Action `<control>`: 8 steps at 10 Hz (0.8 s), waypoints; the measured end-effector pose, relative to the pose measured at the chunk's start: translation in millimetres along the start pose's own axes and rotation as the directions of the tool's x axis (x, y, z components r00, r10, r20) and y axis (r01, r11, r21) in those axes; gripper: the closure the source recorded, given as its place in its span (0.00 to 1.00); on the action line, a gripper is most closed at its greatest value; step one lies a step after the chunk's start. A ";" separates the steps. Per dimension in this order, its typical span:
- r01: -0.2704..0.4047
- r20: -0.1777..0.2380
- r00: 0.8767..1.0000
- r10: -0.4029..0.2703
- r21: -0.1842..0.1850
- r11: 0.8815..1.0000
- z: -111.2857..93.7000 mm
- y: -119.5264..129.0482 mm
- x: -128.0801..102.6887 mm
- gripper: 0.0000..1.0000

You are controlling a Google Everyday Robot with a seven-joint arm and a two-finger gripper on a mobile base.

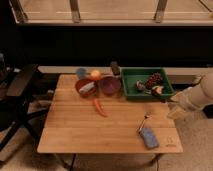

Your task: Place brush in plastic cup

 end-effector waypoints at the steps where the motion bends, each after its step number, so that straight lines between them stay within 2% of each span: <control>1: -0.038 0.029 0.999 0.038 0.000 0.999 3.6 -9.2 -2.1 0.35; 3: -0.133 0.079 0.988 0.132 0.008 0.991 17.2 -33.8 -12.3 0.35; 5: -0.187 0.102 0.978 0.183 0.033 0.982 24.3 -51.4 -22.6 0.35; 8: -0.195 0.104 0.976 0.191 0.036 0.980 24.9 -53.9 -23.4 0.35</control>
